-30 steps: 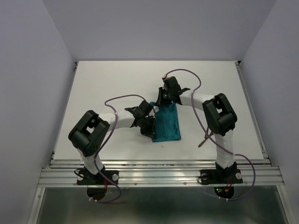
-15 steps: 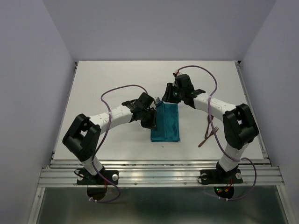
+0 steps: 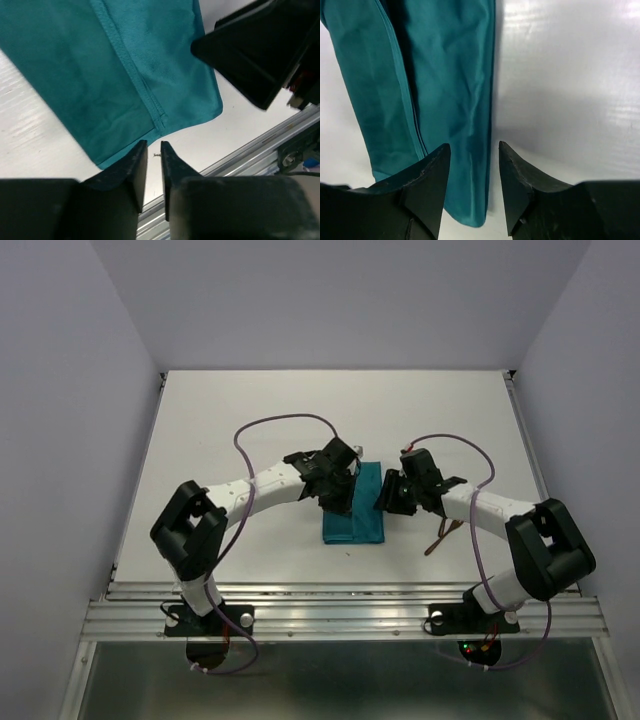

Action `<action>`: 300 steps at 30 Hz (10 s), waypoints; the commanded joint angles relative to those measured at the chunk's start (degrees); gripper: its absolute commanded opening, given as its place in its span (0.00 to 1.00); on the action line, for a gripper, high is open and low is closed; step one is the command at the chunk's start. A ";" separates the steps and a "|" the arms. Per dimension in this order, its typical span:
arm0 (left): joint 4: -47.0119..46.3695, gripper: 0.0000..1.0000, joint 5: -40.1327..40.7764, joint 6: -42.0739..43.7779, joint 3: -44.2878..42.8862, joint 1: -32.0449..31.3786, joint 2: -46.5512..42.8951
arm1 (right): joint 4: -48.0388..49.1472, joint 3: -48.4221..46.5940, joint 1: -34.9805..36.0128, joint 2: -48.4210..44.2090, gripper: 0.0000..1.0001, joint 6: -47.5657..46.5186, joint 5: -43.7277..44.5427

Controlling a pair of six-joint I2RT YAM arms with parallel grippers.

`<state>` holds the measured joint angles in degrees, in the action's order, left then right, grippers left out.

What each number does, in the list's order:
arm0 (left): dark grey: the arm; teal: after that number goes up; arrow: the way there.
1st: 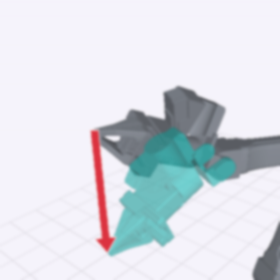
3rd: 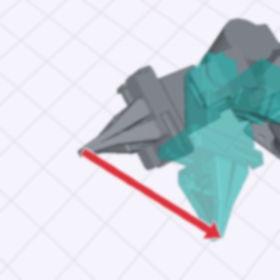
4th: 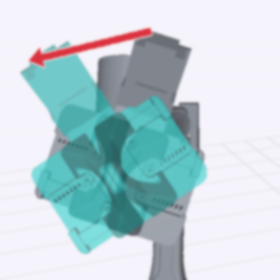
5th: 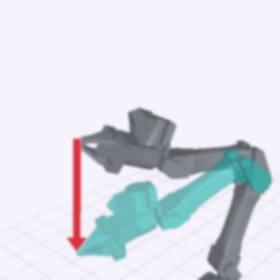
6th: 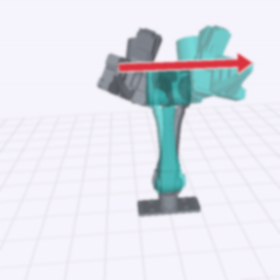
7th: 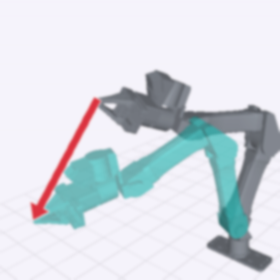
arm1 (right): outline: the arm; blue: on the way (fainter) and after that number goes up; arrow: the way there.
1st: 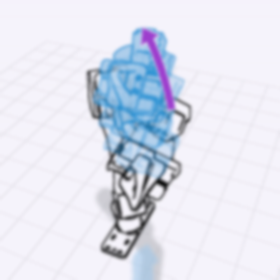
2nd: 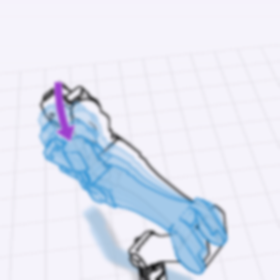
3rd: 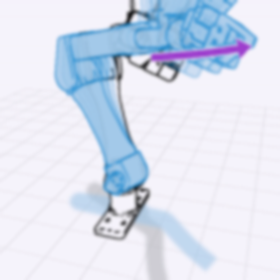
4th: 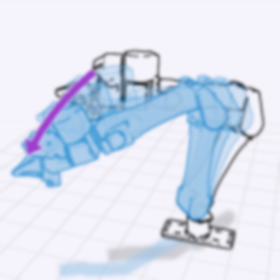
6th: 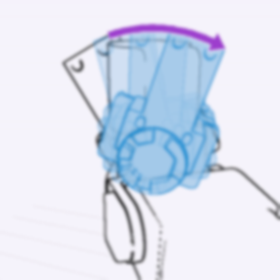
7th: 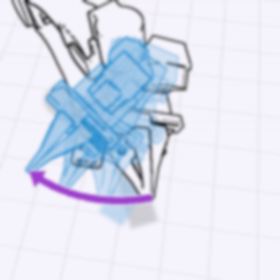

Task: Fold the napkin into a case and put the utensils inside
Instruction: Smooth out the 2/3-rectangle-folded napkin at the center of the board, then pick up the 2/3-rectangle-folded napkin at the center of the board.

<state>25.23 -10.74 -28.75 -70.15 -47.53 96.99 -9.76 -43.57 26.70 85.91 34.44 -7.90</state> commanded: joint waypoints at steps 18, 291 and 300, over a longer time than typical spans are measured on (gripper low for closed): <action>4.74 0.44 9.33 -2.71 -8.60 -7.40 11.82 | 6.42 12.81 0.02 -6.37 0.34 6.08 -9.06; 4.57 0.00 11.10 1.42 -27.50 12.72 19.63 | 0.61 -15.92 -3.14 9.18 0.50 -3.23 9.31; 1.13 0.00 8.02 0.80 -27.85 13.43 24.12 | 1.67 -23.22 -4.90 18.94 0.50 -4.46 8.69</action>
<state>28.29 -0.80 -28.47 -95.74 -34.65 121.05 -10.72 -64.10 22.39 103.24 31.35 0.75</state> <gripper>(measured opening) 0.066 0.503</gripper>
